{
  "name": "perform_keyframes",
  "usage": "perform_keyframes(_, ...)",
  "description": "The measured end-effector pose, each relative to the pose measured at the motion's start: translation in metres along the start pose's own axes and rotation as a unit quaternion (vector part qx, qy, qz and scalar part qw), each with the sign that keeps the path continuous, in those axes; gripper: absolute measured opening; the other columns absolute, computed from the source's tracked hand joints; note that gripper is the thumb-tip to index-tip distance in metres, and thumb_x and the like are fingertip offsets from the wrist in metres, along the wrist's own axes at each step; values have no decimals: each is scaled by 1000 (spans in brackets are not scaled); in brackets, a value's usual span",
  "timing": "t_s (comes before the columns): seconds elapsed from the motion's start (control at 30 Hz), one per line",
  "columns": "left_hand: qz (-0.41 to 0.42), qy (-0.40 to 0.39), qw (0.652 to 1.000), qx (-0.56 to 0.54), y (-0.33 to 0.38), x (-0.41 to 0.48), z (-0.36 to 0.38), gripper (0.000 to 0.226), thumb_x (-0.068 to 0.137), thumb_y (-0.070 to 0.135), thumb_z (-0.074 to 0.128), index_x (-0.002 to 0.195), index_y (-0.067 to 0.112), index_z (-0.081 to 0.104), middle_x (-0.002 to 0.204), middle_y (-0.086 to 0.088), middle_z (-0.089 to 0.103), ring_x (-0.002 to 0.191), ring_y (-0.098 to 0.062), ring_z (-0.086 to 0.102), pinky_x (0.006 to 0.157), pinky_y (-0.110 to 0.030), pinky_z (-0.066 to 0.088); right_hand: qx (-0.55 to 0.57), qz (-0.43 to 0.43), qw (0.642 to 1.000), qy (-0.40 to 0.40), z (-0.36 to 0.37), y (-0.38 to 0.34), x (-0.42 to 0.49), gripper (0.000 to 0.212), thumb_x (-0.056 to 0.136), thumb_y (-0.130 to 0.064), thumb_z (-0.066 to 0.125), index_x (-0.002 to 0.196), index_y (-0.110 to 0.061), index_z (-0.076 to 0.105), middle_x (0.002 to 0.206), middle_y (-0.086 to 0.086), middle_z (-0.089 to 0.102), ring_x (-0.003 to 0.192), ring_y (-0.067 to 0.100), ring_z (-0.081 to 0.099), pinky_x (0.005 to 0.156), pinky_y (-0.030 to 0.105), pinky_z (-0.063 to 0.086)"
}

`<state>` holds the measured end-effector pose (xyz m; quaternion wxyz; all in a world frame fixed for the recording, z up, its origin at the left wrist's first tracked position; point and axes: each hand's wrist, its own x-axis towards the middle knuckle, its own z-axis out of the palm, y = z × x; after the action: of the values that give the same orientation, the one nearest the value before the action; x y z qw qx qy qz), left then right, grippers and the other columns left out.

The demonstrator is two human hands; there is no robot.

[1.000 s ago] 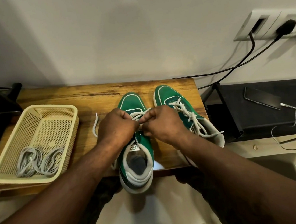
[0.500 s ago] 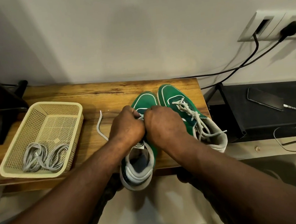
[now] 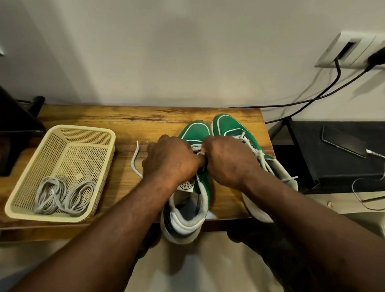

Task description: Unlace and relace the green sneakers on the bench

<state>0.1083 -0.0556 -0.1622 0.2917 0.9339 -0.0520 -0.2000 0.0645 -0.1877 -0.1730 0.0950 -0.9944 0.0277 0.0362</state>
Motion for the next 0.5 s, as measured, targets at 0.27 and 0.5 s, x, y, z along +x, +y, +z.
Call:
perform_keyframes(0.27,9,-68,998,7,-1,12,6,30,89,40,76,82,12,72,76,-4,70,69,-20,69,59,-34,52,2,-16,993,-117,-8,5,10,23,102,-28,55,118,-12,58,101,12,66,85,27,60,75,41,54)
perform_keyframes(0.5,11,-70,997,11,0,14,6,30,88,39,80,89,11,70,78,-3,67,64,-17,61,54,-30,41,83,-25,985,-148,-18,18,12,16,99,-21,63,114,-25,66,93,-4,64,84,16,62,73,32,52)
